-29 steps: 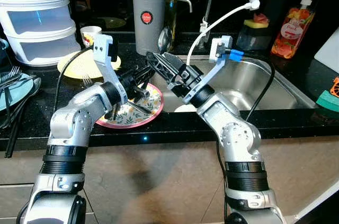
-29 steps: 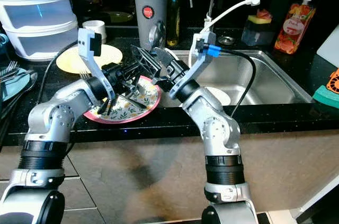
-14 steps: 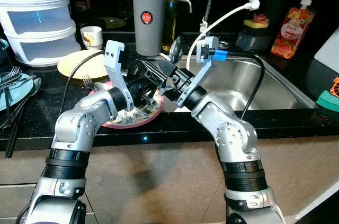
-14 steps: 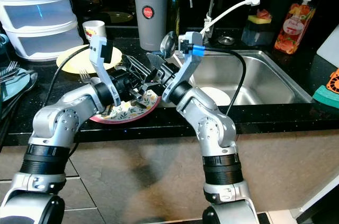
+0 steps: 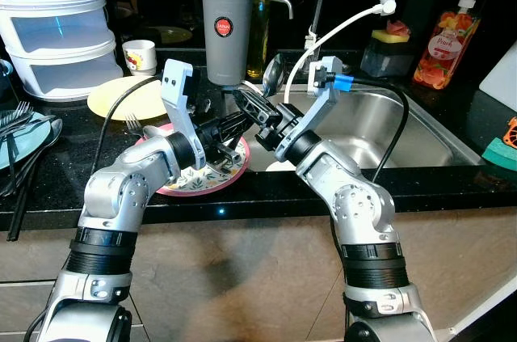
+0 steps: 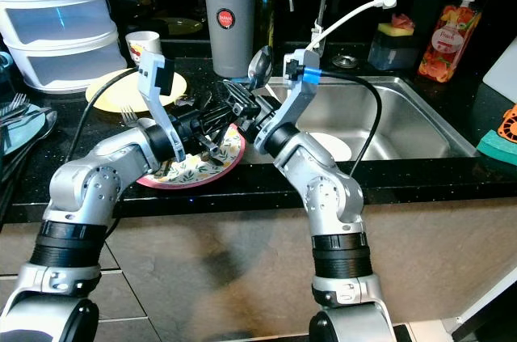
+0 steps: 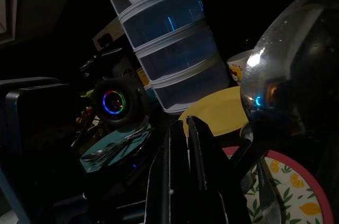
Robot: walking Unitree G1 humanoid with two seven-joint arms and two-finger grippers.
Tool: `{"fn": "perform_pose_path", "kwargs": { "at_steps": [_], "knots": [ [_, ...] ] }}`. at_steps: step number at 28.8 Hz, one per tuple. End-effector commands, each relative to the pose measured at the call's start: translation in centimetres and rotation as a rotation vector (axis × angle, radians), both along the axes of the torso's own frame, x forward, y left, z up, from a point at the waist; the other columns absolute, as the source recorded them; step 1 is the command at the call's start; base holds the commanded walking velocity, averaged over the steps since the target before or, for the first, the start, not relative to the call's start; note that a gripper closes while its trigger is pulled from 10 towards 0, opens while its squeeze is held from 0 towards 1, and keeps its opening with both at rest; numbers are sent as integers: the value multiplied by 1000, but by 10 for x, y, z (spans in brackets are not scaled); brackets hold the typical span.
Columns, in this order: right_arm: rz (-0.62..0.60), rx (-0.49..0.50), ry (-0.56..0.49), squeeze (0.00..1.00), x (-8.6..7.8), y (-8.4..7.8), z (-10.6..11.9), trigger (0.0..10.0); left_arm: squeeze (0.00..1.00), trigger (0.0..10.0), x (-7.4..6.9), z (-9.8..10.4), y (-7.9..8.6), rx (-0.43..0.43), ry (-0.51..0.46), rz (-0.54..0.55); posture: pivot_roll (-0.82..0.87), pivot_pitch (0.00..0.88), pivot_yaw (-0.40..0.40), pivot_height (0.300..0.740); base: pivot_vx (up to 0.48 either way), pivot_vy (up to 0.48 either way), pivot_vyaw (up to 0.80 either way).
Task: Kitchen organization
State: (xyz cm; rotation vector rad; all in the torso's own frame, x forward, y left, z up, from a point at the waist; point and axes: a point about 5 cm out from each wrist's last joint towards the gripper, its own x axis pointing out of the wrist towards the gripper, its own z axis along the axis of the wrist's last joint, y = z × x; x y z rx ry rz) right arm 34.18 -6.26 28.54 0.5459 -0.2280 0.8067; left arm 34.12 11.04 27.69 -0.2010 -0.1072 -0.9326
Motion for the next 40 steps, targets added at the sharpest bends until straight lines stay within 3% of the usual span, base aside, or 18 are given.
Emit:
{"fn": "perform_pose_path", "kwargs": {
  "at_steps": [1,7,8,9,10,21,22,27,28,29,30,35,38,39,40],
  "knots": [
    [6,6,7,0,0,1,1,0,0,0,-2,4,-2,4,-17,-20,40,16,-2,740,0,0,0],
    [-9,21,8,0,2,-2,3,0,0,0,2,5,1,7,-23,28,40,17,-1,740,0,0,0],
    [-19,28,7,0,3,-3,4,0,1000,7765,5,6,3,4,-26,56,40,25,-1,740,0,0,0],
    [-26,33,6,0,4,-5,5,0,1000,7765,7,6,4,2,-28,74,40,25,-1,740,0,0,0],
    [-41,44,4,0,5,-7,7,0,1000,10000,9,7,6,1,-30,99,40,25,-1,740,0,0,0],
    [-206,117,-35,0,22,-39,24,0,1000,10000,19,7,26,25,-45,229,41,35,7,740,0,0,0],
    [-252,96,-41,0,25,-45,24,0,12,10000,20,8,27,34,-66,236,45,38,6,740,0,0,0],
    [-321,19,-55,0,28,-49,21,0,0,10000,21,13,25,20,-96,260,47,40,5,740,0,0,0],
    [-340,-5,-60,0,29,-50,20,3765,0,10000,21,16,25,5,-118,272,46,40,6,740,0,0,0],
    [-352,-19,-64,0,30,-50,19,8941,0,10000,21,20,26,-14,-137,284,46,40,6,740,0,0,0],
    [-356,-26,-66,0,29,-49,17,10000,0,10000,20,24,27,-35,-166,297,43,38,8,740,0,0,0],
    [-334,-12,-71,0,26,-49,13,10000,0,10000,17,29,32,-63,-224,311,41,35,8,740,0,0,0],
    [-175,81,-75,0,13,-46,13,10000,0,10000,-3,34,29,-160,-261,143,40,31,4,740,0,0,0],
    [-175,81,-75,0,13,-46,13,10000,0,10000,-3,34,29,-160,-261,143,40,31,4,740,0,0,0],
    [-1,96,-100,0,-3,-42,10,10000,0,10000,-27,28,18,-172,-236,-91,39,30,1,740,0,0,0]
  ]
}}
